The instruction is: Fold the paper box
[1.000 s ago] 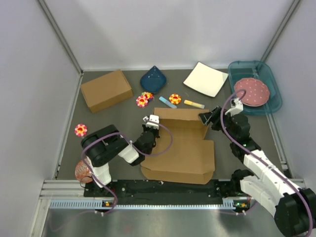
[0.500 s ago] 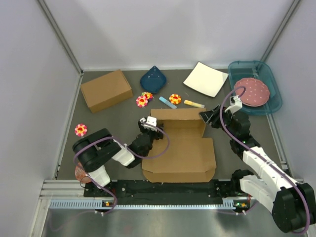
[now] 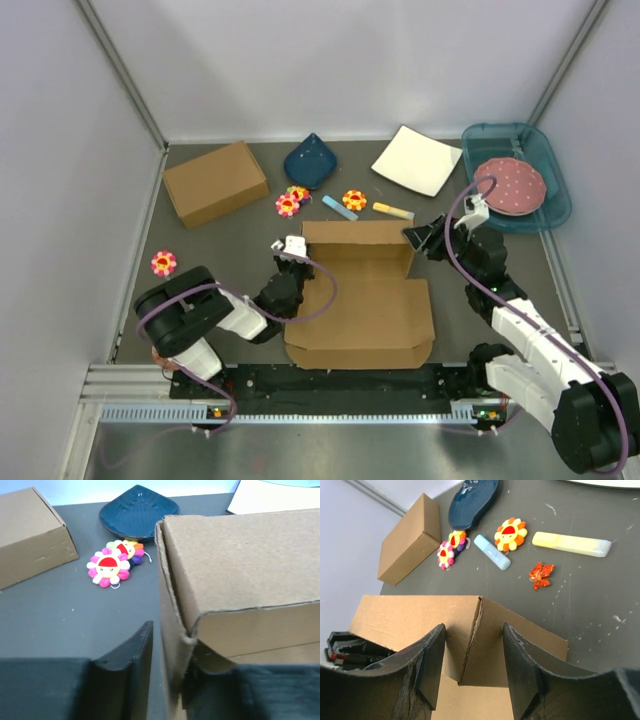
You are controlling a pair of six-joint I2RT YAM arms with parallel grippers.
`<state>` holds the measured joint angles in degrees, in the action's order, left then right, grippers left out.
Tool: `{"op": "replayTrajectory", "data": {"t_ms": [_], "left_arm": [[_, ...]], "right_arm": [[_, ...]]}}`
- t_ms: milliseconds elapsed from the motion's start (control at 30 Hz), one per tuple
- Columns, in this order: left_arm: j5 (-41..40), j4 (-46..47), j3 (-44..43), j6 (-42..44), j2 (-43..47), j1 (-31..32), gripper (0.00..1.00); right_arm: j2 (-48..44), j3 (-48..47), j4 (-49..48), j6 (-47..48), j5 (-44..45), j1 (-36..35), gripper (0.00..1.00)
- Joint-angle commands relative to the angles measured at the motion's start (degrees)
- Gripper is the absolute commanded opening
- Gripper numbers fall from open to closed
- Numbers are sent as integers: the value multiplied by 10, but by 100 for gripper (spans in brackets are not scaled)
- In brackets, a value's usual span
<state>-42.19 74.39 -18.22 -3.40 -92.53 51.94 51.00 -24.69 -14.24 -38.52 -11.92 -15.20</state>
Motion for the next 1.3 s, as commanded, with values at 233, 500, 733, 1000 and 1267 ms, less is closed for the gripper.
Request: {"op": "replayTrajectory", "data": {"t_ms": [233,500,733,1000,1267], "left_arm": [[-48,197,-30,68,-57,1,0],[-46,160,-66,81,-74,1,27],[-41,151,-82,56,-114,1,0],[-76,152,-70,45,-121,2,5],[-72,124,-49,12,-107,1,56]], "right_arm": [[-8,25,4,16,-6,1,46],[-8,30,0,12,-9,-4,45],[-6,33,-1,11,-6,-18,44],[-6,37,-2,11,-2,-24,44],[-3,32,-4,12,1,-25,44]]}}
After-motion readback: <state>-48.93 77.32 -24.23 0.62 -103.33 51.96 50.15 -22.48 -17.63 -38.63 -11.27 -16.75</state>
